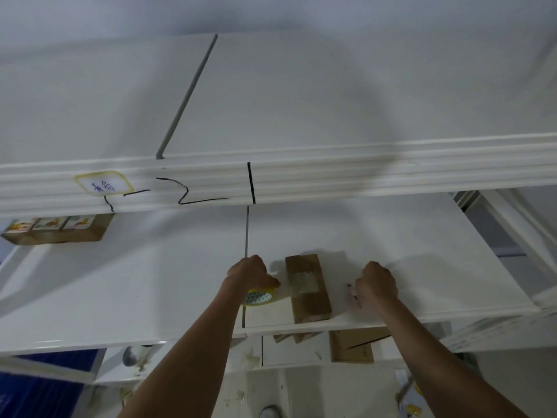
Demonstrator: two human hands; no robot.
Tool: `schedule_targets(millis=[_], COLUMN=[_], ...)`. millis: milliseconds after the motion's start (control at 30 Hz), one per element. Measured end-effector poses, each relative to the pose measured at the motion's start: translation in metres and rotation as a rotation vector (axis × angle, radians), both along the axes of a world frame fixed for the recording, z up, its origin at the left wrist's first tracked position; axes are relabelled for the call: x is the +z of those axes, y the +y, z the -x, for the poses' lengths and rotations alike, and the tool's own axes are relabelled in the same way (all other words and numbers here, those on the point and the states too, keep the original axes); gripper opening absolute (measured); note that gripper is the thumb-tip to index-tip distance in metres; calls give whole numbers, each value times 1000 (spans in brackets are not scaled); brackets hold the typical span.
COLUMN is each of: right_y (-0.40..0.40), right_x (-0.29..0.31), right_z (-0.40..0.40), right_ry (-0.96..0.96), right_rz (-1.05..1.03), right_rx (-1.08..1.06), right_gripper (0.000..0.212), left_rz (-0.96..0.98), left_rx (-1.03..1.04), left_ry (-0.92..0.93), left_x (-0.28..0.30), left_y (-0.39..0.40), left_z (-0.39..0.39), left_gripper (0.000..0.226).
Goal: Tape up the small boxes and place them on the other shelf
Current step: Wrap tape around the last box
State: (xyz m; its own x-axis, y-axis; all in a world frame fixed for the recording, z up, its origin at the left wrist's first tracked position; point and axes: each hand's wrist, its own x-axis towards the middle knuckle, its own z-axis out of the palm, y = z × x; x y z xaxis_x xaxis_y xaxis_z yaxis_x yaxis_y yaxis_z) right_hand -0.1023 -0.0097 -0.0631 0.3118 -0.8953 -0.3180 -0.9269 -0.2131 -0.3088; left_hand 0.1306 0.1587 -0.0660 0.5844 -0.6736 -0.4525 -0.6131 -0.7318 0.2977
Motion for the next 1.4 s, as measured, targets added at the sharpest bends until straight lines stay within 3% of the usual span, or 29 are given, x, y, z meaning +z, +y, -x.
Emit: schedule_targets(millis=[133,267,533,700,800,900,1133,1400], right_y=[0,4,3,11,49,94,114,111], right_x=[-3,-9,-24,-13,5,14,-35,-44], right_z=[8,9,5,-19,-50,-79,-84,-84], right_ry=[151,66,-9,-229,-563,-755,-858,-858], right_rz=[-92,-125,-125,15,152,105,-18,-1], right_rx=[35,-7,-58,-98,63,218,255,295], right_gripper=[23,38,26,21,8,19,16,10], left_rz=[13,26,51,82,96,95,86,85], left_rx=[3,16,35,44,59,72,142,157], left_ry=[-1,3,-3,21,28,19,58,161], left_x=[0,0,2,-1,-4,-7,-5,-4], left_y=[3,5,8,10,8,6,10,15], left_z=[-1,-1,1,1,1,3,2,-7], left_gripper=[54,53,49,48,46,46,47,39])
